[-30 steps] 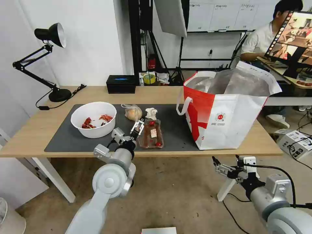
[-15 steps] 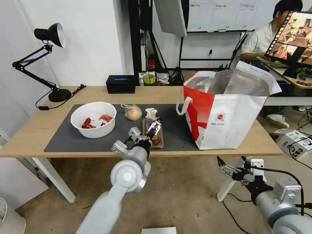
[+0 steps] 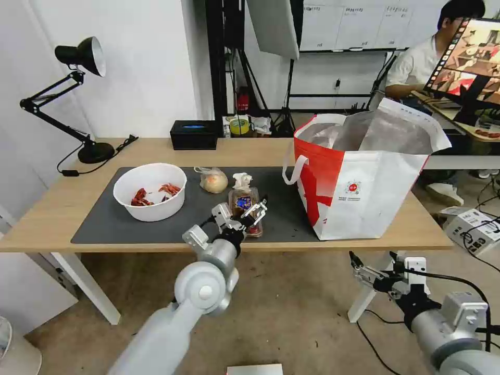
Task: Pick up the trash from the table and place it into the takeout bag.
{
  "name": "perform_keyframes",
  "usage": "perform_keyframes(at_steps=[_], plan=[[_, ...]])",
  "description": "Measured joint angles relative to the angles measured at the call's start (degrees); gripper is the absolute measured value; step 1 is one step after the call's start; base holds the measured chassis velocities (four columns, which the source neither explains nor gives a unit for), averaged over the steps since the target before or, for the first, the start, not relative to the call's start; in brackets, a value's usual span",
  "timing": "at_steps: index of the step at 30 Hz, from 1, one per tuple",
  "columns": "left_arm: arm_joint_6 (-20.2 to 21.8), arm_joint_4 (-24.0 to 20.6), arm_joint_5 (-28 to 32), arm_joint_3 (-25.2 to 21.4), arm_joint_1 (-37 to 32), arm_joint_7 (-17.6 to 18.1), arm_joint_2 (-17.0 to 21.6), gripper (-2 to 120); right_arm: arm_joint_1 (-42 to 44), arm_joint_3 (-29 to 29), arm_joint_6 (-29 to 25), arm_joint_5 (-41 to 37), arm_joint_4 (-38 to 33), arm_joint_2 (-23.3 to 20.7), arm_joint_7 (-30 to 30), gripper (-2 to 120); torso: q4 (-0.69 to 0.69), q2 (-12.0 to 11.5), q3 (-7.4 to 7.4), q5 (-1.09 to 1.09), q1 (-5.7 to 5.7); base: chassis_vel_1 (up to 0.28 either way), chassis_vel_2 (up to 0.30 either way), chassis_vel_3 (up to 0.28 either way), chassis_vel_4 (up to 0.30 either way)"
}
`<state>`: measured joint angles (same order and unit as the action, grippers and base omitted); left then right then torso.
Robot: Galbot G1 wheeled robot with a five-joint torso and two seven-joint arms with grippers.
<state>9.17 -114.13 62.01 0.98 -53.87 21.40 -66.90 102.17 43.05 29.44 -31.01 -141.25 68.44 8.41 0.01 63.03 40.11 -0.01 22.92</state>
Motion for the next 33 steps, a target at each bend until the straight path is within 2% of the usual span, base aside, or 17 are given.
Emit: perform_keyframes(at_steps=[3,4,7,8,10,11,14,15,18,19,23,24,30,31,33], plan=[[0.3,3.4,-8.8,2.6,5.1,-5.8,4.0,99,-0.6,-0.7,0.0,-0.1,0.6,-0.5,0.0,100,0.00,0.0,0.01,-0.01,0.00,0.000,0.000,0.000,0.000],[0.3,3.4,-8.8,2.6,5.1,-5.8,4.0,99,-0.6,-0.7,0.0,-0.1,0.6,-0.5,0.0,100,0.00,0.0,0.01,-0.01,0.00,0.000,0.000,0.000,0.000],[-1.7,8.0,-21.1,6.4,11.9,-15.1,9.6,93,-1.4,-1.7,0.2,-2.8,1.1,-1.0,0.5,100,-0.02,0.0,0.01,0.00,0.01,0.000,0.000,0.000,0.000],[-1.7,8.0,-21.1,6.4,11.9,-15.1,9.6,93,-1.4,-1.7,0.2,-2.8,1.1,-1.0,0.5,100,-0.02,0.0,0.01,0.00,0.01,0.000,0.000,0.000,0.000],[-4.1,10.7,-28.8,7.3,14.8,-20.6,11.8,86,-2.0,-2.8,0.9,-7.7,1.1,-2.0,2.0,100,-0.01,0.0,0.00,0.01,0.00,0.000,0.000,0.000,0.000],[-4.1,10.7,-28.8,7.3,14.8,-20.6,11.8,86,-2.0,-2.8,0.9,-7.7,1.1,-2.0,2.0,100,-0.01,0.0,0.00,0.01,0.00,0.000,0.000,0.000,0.000],[-5.7,12.4,-32.1,7.5,15.9,-25.9,13.8,74,-3.1,-3.9,1.4,-11.9,1.8,-3.5,3.4,100,-0.01,0.0,0.01,0.01,0.00,0.000,0.000,0.000,0.000],[-5.7,12.4,-32.1,7.5,15.9,-25.9,13.8,74,-3.1,-3.9,1.4,-11.9,1.8,-3.5,3.4,100,-0.01,0.0,0.01,0.01,0.00,0.000,0.000,0.000,0.000],[-6.8,13.5,-34.5,7.5,15.7,-32.0,15.8,60,-4.3,-4.9,1.6,-12.9,2.7,-4.3,3.9,100,0.00,0.0,0.00,0.00,0.00,0.000,0.000,0.000,0.000],[-6.8,13.5,-34.5,7.5,15.7,-32.0,15.8,60,-4.3,-4.9,1.6,-12.9,2.7,-4.3,3.9,100,0.00,0.0,0.00,0.00,0.00,0.000,0.000,0.000,0.000],[-7.2,15.5,-35.5,8.1,15.6,-37.4,17.3,40,-5.4,-5.7,1.7,-13.2,3.5,-4.7,4.0,100,0.00,0.0,0.00,0.01,0.01,0.000,0.000,0.000,0.000],[-7.2,15.5,-35.5,8.1,15.6,-37.4,17.3,40,-5.4,-5.7,1.7,-13.2,3.5,-4.7,4.0,100,0.00,0.0,0.00,0.01,0.01,0.000,0.000,0.000,0.000],[-7.7,16.6,-36.0,8.6,15.1,-39.9,17.8,17,-6.1,-6.1,1.7,-14.3,4.0,-5.2,4.0,100,-0.01,0.0,0.00,0.00,0.00,0.000,0.000,0.000,0.000],[-7.7,16.6,-36.0,8.6,15.1,-39.9,17.8,17,-6.1,-6.1,1.7,-14.3,4.0,-5.2,4.0,100,-0.01,0.0,0.00,0.00,0.00,0.000,0.000,0.000,0.000],[-7.9,16.7,-36.1,8.6,15.1,-40.5,17.8,6,-6.4,-6.2,1.7,-14.7,4.2,-5.3,4.1,100,-0.01,0.0,0.00,0.01,0.00,0.000,0.000,0.000,0.000]])
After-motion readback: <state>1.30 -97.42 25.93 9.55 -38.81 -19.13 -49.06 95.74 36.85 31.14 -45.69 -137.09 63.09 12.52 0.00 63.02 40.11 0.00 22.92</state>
